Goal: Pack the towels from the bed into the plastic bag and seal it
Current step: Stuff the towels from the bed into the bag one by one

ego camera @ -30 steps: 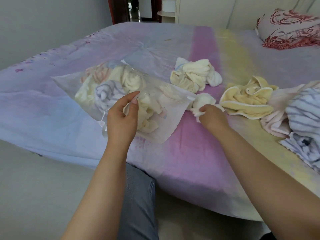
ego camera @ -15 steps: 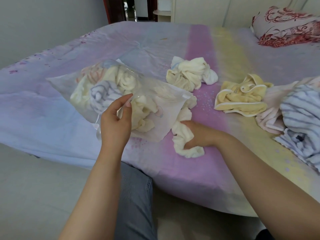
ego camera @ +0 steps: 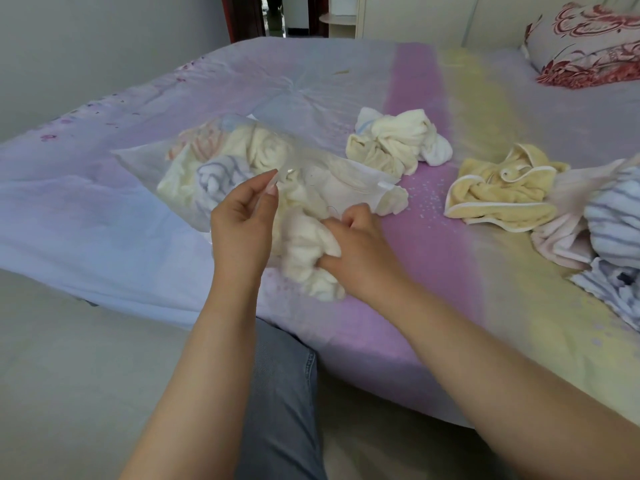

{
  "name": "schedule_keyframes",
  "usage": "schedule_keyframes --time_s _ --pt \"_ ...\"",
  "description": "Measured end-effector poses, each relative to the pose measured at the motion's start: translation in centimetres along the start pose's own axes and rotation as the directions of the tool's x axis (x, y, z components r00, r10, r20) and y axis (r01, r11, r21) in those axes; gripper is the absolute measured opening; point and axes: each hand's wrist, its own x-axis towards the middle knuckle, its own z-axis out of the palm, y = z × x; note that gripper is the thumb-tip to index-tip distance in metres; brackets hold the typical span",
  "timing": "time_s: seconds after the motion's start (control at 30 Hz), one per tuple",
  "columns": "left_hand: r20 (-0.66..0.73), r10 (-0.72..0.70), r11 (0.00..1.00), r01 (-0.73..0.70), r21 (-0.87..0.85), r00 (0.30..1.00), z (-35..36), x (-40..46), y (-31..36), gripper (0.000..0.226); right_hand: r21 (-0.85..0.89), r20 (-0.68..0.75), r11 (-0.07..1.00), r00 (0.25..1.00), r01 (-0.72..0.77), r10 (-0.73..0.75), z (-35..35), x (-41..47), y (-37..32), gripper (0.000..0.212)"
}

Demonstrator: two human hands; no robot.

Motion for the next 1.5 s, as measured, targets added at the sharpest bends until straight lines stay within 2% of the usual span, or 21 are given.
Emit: schedule_keyframes --time_s 0.07,0.13,0.23,0.3,0.33,0.4,0.47,0.53,0.67,0.83,0.9,1.0,1.03,1.07,1.1,1.17,1.27,1.33,1.37,1.43,1.5 --pt "0.005 0.005 1.0 -0.005 0.006 1.0 0.1 0.2 0.5 0.022 0.033 0.03 0.995 0.996 -0.089 0.088 1.3 2.6 -1.6 0.041" --pt "0.006 0.004 1.0 -0.004 0.005 1.0 -0.1 0.7 0.9 0.021 0.342 0.008 0.912 0.971 -0.228 0.24 2.4 5.2 -2.5 0.042" --pt "0.023 0.013 1.0 -0.013 -0.002 1.0 -0.6 1.6 1.5 0.021 0.744 -0.014 0.594 0.881 -0.306 0.473 3.3 8.9 -3.1 0.051" --pt "0.025 0.029 1.0 -0.029 -0.002 0.999 -0.6 2.0 1.8 0.02 0.89 0.066 0.373 0.883 -0.264 0.466 3.6 11.1 -3.6 0.059" --pt "0.024 0.032 0.999 -0.032 -0.012 0.999 -0.6 2.1 2.0 0.02 0.912 0.091 0.332 0.906 -0.243 0.413 3.6 11.8 -3.9 0.064" --pt "0.02 0.041 0.999 -0.04 -0.028 0.999 -0.5 2.3 2.1 0.02 0.848 0.1 0.477 0.953 -0.233 0.286 3.4 12.3 -4.0 0.066" --pt "0.019 0.043 0.999 -0.042 -0.029 0.999 -0.3 2.4 2.1 0.02 0.571 0.065 0.801 0.982 -0.182 0.177 3.6 11.3 -3.0 0.059" --pt "0.03 0.045 0.999 -0.045 -0.018 0.999 0.2 2.3 1.8 0.021 0.3 -0.026 0.952 0.997 -0.057 0.068 4.1 9.4 -1.5 0.052" --pt "0.06 0.048 0.999 -0.048 -0.007 0.997 1.4 1.9 1.3 0.025 0.175 -0.158 0.978 0.983 0.115 -0.088 4.7 5.9 0.8 0.044" --pt "0.037 0.064 0.997 -0.065 0.041 0.997 2.0 1.8 0.7 0.025 0.334 -0.41 0.906 0.905 0.261 -0.11 2.3 2.9 3.4 0.032" --pt "0.027 0.066 0.997 -0.067 0.037 0.997 2.1 1.9 0.5 0.025 0.357 -0.582 0.88 0.811 0.312 -0.051 1.3 2.4 4.6 0.022" --pt "0.003 0.079 0.997 -0.079 0.021 0.997 2.1 1.7 0.4 0.023 0.514 -0.728 0.827 0.626 0.227 0.28 -0.6 4.2 8.1 0.016" --pt "-0.008 0.09 0.996 -0.089 0.02 0.996 2.1 1.7 0.3 0.023 0.585 -0.694 0.799 0.594 0.136 0.407 -1.4 5.3 9.7 0.017" --pt "-0.02 0.102 0.995 -0.102 0.021 0.995 2.1 1.6 0.3 0.022 0.646 -0.601 0.763 0.622 0.008 0.503 -2.1 6.5 11.4 0.021" --pt "-0.033 0.115 0.993 -0.114 0.025 0.993 2.0 1.6 0.1 0.022 0.654 -0.466 0.741 0.69 -0.154 0.554 -2.5 7.7 13.0 0.029" --pt "-0.062 0.136 0.99 -0.134 0.035 0.989 1.9 1.4 -0.2 0.022 0.398 -0.245 0.847 0.848 -0.353 0.469 -2.3 10.1 14.9 0.052" --pt "-0.102 0.155 0.988 -0.152 0.036 0.983 1.7 1.1 -0.6 0.021 0.026 -0.063 0.984 0.982 -0.177 0.178 -0.8 12.3 14.7 0.056" --pt "-0.089 0.167 0.984 -0.16 0.075 0.982 1.6 0.9 -0.6 0.022 -0.008 0.065 0.999 0.997 -0.045 0.046 0.6 12.3 14.2 0.013" --pt "-0.077 0.169 0.982 -0.161 0.1 0.983 1.6 0.9 -0.7 0.022 -0.005 0.089 1.0 0.996 -0.018 0.018 0.9 12.1 14.1 0.012" --pt "-0.064 0.168 0.979 -0.158 0.131 0.984 1.4 0.9 -0.7 0.022 0.046 0.062 0.998 0.997 -0.04 0.037 1.5 11.7 14.8 0.034" --pt "-0.063 0.166 0.978 -0.156 0.14 0.984 1.2 0.9 -0.7 0.022 0.124 -0.073 0.987 0.99 -0.107 0.117 1.8 10.8 15.4 0.028"
